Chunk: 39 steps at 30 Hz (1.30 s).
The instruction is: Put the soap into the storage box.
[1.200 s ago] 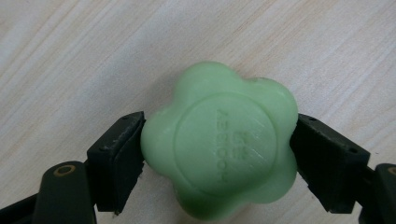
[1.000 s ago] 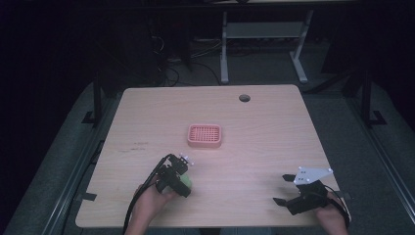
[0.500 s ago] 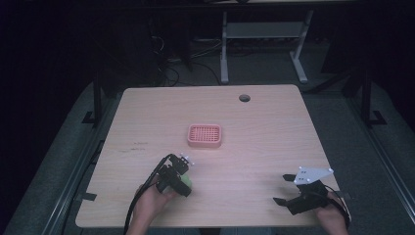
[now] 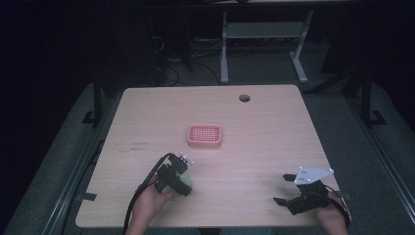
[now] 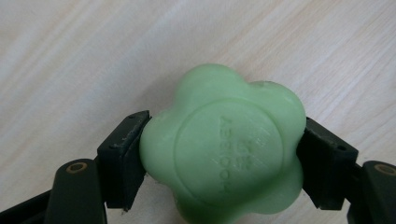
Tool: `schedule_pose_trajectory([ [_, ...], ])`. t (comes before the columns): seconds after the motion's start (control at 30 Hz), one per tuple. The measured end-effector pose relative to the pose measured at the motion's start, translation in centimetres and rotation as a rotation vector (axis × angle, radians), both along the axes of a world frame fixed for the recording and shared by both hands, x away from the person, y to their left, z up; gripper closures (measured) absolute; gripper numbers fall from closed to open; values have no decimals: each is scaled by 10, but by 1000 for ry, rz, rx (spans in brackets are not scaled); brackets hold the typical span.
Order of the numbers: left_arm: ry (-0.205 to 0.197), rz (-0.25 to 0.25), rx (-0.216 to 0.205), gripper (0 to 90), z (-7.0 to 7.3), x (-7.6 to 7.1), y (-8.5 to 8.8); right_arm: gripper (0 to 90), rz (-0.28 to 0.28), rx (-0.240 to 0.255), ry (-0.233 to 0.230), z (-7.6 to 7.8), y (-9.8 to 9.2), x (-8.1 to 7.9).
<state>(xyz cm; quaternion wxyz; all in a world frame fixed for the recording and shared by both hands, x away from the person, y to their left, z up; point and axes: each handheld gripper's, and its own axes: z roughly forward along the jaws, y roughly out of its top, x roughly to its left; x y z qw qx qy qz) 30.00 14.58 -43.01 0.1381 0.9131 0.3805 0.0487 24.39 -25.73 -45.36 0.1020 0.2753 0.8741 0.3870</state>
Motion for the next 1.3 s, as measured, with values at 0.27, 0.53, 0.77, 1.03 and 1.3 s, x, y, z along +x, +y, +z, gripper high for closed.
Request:
schedule_pose_trajectory([
  [0.27,-11,0,-41,266,12,9,1,138,-1,1,0,0,0,0],
  [0.53,-9,-2,-55,266,17,14,2,137,0,1,-3,0,-1,0],
  [0.77,-5,3,-74,266,22,21,3,138,-3,4,0,0,-1,0],
  [1.03,-8,-1,-83,266,30,30,3,138,-2,6,-1,0,-1,0],
  [1.3,-6,-6,-81,266,35,40,0,138,-6,7,4,-1,-2,1],
])
